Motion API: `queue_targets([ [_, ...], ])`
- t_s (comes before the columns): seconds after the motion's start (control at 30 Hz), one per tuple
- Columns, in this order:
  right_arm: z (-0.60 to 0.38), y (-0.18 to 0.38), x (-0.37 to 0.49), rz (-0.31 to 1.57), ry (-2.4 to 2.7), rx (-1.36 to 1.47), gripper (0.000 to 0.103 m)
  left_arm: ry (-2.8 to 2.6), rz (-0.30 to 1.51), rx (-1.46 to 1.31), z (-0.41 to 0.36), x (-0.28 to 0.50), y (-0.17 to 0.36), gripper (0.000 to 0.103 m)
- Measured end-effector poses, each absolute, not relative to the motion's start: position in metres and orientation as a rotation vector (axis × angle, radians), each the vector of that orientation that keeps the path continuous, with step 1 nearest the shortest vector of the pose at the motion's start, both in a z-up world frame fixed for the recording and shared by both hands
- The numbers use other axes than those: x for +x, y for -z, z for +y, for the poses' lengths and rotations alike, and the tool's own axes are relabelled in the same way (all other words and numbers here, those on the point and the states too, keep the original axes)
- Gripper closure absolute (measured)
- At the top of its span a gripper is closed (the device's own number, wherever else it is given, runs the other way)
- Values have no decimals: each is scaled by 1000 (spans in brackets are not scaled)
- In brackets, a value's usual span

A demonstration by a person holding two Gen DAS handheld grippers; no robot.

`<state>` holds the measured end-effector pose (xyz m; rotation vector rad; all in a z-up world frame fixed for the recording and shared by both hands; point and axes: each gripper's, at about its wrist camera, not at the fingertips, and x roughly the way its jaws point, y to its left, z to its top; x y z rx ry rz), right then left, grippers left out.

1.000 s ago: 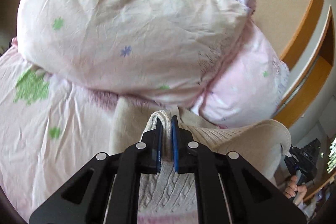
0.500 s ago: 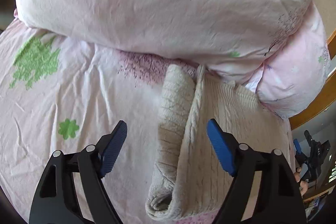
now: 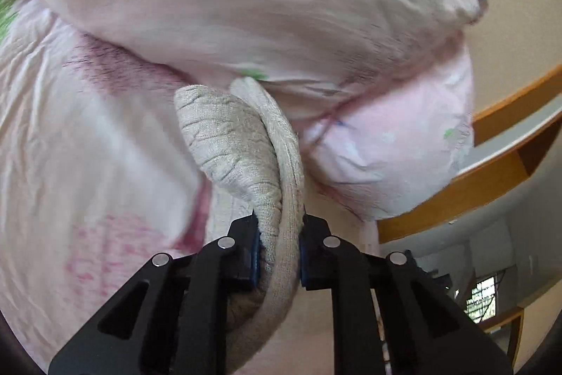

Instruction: Fold small clothes

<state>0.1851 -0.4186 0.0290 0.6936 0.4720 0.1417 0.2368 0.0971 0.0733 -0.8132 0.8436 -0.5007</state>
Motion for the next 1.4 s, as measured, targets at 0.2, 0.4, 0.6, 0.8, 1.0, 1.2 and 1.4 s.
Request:
queue_targets([
  [0.2, -450, -46, 174, 438, -75, 743, 19, 851, 898, -843, -80, 260, -94, 87],
  [0.4, -477, -33, 179, 621, -122, 755, 17, 1088, 1034, -1076, -146, 275, -61, 79],
  [0.6, -465, -6, 205, 851, -237, 757, 17, 724, 856, -674, -45, 248, -93, 32],
  [0.8, -436, 25, 238, 1033, -270, 781, 15, 562, 974, -470, -38, 244, -57, 21],
  [1.0, -422, 26, 232, 1021, -307, 744, 22, 536, 1019, -332, -76, 245, -33, 19],
  [1.2, -409, 21, 224, 980, -394, 716, 74, 582, 1026, -420, -97, 252, -16, 47],
  [1.4, -341, -25, 214, 879, -583, 605, 76, 686, 908, -426, -41, 224, -53, 63],
])
